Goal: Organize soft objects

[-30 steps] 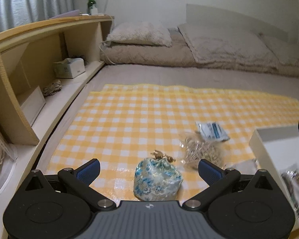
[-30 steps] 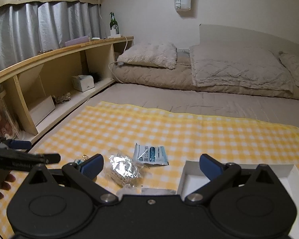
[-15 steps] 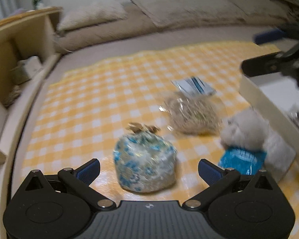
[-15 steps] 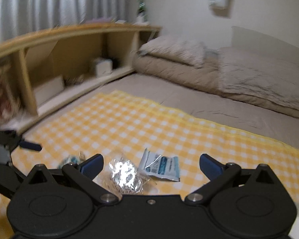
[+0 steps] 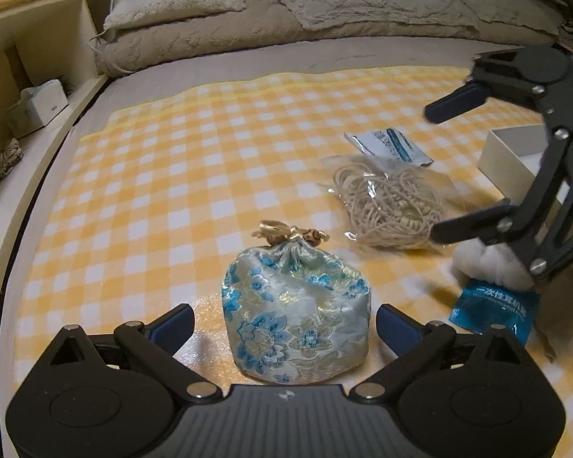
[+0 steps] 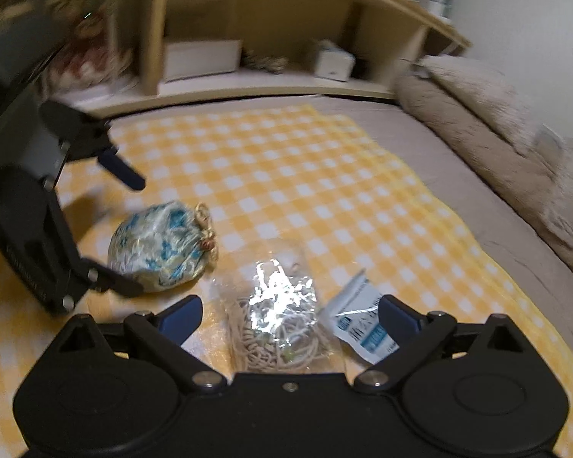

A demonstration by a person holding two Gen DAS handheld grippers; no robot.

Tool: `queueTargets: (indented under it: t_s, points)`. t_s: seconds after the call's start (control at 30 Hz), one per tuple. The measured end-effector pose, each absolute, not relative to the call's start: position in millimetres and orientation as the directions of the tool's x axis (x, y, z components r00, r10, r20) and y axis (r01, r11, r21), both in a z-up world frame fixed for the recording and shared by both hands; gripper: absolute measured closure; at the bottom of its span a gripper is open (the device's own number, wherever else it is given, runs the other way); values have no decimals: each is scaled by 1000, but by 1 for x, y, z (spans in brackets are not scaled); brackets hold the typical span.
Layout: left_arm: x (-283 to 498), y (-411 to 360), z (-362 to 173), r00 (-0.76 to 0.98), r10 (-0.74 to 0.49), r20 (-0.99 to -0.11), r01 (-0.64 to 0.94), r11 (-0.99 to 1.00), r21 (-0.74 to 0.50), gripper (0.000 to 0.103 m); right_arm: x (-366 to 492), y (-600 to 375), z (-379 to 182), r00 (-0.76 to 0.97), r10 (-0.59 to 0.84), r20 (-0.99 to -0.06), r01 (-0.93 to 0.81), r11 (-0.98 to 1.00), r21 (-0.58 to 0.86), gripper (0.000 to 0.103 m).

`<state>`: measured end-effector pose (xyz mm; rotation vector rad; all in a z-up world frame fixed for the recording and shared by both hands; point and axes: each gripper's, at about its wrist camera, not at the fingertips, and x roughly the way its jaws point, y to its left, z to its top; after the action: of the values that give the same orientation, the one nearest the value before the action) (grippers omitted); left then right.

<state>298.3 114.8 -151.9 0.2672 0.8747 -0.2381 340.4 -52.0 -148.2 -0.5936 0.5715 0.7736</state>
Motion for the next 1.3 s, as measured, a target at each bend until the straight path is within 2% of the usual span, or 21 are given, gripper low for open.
queueTargets:
  t_s: [0.2,0.43,0.57,0.73,1.03,1.3]
  points:
    - [298,105,-158,616,-98,-782,366,914,174,7,350,-42,-168,541,427,-724,-818,468,-335,7]
    - [302,106,-162,609,-87,-788,351,921,170,10,367,-36,-180,514,429,-743,-827,478,-296,9]
    - [307,110,-162,597,-88,-797,327,934,142,16,374,-35,-185,496,441,-748,-825,506,-249,17]
    - [311,117,-159,582,-122,-804,281,958,58,32,380,-38,-185,467,468,-750,-825,536,-179,26]
    - [313,116,-155,591,-97,-800,242,968,61,48,379,-40,-182,469,460,-754,-802,579,-146,45]
    - [310,126,-143,623,-54,-781,154,987,54,51,373,-44,-173,470,465,-750,-768,634,-89,53]
